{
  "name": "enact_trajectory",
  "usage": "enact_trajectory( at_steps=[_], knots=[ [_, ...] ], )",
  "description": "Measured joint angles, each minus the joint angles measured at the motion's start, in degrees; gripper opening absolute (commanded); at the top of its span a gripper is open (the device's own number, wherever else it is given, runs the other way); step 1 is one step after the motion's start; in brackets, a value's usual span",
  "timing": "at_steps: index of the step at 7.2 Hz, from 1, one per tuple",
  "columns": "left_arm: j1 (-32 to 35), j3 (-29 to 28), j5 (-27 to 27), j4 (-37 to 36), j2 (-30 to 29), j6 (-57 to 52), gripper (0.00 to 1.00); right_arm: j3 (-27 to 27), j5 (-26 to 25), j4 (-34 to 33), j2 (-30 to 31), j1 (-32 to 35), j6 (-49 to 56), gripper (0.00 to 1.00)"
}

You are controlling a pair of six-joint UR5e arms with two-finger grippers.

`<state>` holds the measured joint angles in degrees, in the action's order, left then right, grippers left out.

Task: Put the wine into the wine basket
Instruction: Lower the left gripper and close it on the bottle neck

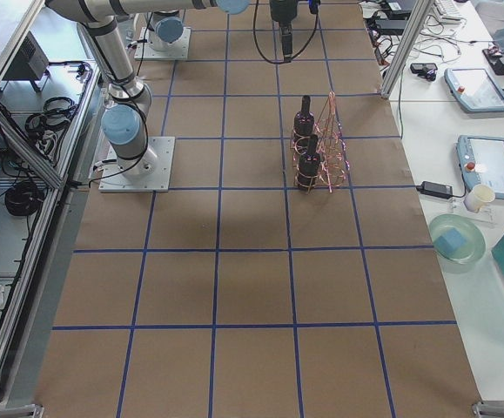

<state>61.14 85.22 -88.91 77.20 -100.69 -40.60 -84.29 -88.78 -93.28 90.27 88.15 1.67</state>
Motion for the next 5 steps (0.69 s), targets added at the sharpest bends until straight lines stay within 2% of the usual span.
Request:
enact_trajectory(
  at_steps=[2,3,5],
  knots=[
    [-1.93,-0.13,0.14,-2.65,-2.26,-2.04,1.0,0.0,-0.01,0.03,-0.04,0.0,0.0,1.0],
    [-2.32,-0.24,0.16,-3.49,-3.39,-1.6,0.95,-0.02,-0.03,0.03,-0.04,0.0,0.0,1.0],
    [-2.56,-0.31,0.97,-4.32,-5.06,1.35,0.94,-0.07,-0.06,0.05,-0.08,0.0,0.0,1.0]
  ],
)
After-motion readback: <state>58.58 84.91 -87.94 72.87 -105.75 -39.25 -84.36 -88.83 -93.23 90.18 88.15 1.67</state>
